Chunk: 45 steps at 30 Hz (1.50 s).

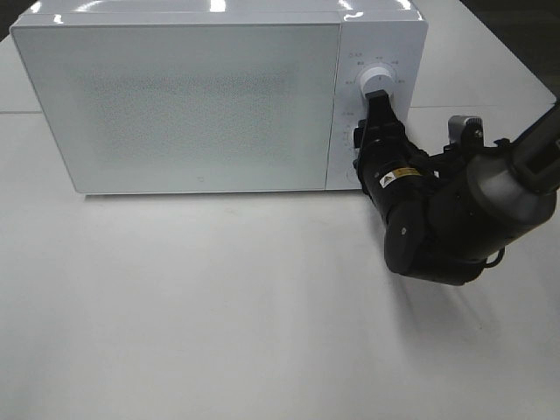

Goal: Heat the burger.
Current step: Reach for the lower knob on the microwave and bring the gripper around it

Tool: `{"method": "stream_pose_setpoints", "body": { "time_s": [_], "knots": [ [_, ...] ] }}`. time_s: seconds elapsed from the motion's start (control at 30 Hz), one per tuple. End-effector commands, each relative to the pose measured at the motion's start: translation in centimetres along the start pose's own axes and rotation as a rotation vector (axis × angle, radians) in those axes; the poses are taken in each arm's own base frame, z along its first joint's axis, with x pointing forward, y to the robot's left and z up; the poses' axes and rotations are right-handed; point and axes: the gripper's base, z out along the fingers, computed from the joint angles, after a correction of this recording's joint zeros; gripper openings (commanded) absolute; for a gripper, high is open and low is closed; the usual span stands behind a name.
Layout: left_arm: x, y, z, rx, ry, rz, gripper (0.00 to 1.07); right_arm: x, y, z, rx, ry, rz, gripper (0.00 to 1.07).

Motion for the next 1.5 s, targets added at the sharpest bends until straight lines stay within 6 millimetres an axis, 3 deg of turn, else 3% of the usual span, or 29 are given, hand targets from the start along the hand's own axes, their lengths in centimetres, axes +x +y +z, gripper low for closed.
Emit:
{"method": "stream_pose_setpoints", "body": {
  "time_s": [0.03, 0.27, 1.17, 1.37, 1.5],
  "knots": [
    [0.16, -0.05, -0.34, 0.003, -0.036, -0.004, 1.00, 1.52, 1.96, 0.28, -0.117, 0.127, 0.090, 0.00],
    [0.16, -0.05, -0.34, 0.003, -0.036, -0.004, 1.00, 1.59, 1.97, 0.27, -0.108, 0.143, 0.239, 0.00],
    [0.16, -0.05, -0.34, 0.003, -0.036, -0.004, 1.00, 1.16, 2.10, 0.30, -0.127, 0.097, 0.225, 0.06],
    [0.16, -0.05, -0.34, 0.003, -0.036, -0.004, 1.00, 0.85, 1.96, 0.34, -0.116, 0.062, 0.233, 0.12],
    [0.16, -0.05, -0.34, 0.003, -0.036, -0.004, 1.00, 0.71, 2.07, 0.33, -0.130, 0.046, 0.217, 0.24]
  ]
}}
